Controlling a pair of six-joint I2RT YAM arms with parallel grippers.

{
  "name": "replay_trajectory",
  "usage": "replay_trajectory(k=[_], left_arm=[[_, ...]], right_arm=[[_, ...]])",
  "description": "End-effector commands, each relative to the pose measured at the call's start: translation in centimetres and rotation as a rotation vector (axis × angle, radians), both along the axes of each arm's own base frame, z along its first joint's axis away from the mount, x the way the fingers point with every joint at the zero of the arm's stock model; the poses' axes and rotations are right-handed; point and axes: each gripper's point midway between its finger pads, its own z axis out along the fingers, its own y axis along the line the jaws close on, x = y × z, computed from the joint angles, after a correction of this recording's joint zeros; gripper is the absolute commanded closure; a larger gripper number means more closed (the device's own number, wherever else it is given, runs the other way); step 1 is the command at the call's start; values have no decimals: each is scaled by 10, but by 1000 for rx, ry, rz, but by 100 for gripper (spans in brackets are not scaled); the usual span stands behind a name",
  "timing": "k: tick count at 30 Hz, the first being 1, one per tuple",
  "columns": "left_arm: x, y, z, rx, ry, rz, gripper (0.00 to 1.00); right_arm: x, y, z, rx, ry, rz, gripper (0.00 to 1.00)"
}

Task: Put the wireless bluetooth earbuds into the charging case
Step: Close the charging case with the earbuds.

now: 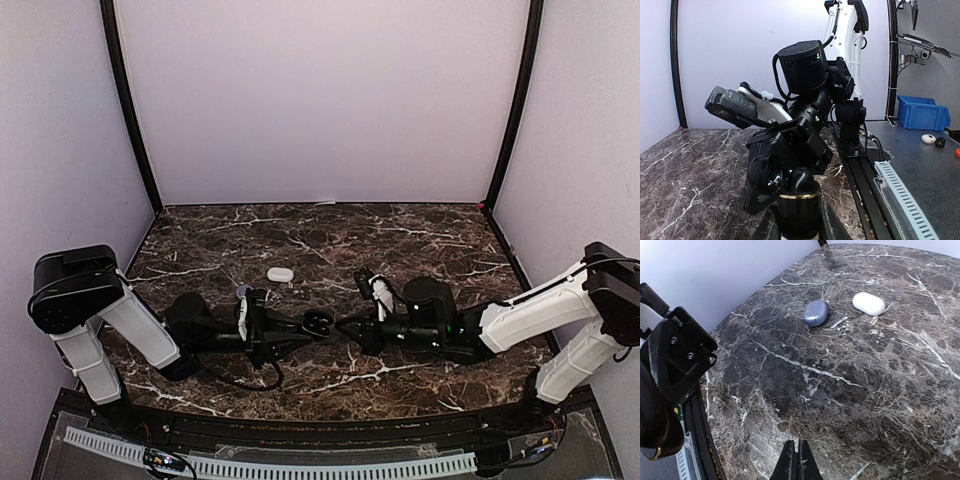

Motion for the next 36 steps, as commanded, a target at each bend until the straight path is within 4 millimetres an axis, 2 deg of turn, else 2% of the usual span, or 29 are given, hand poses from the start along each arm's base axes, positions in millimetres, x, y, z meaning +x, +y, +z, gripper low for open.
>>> replay_trajectory(k=[1, 12, 26, 36], left_arm=[[-9, 10, 54, -196, -117, -18, 100], [-11, 10, 51, -181, -113, -32, 100], [-6, 7, 43, -152, -84, -14, 100], [-2, 7, 40, -142, -68, 8, 100]], right_arm=[[-10, 23, 38, 164, -16, 131, 100], [-26, 31, 58, 231, -43, 244, 100], [-45, 12, 87, 327, -128, 295, 100], [-39, 4, 84, 304, -138, 239, 100]])
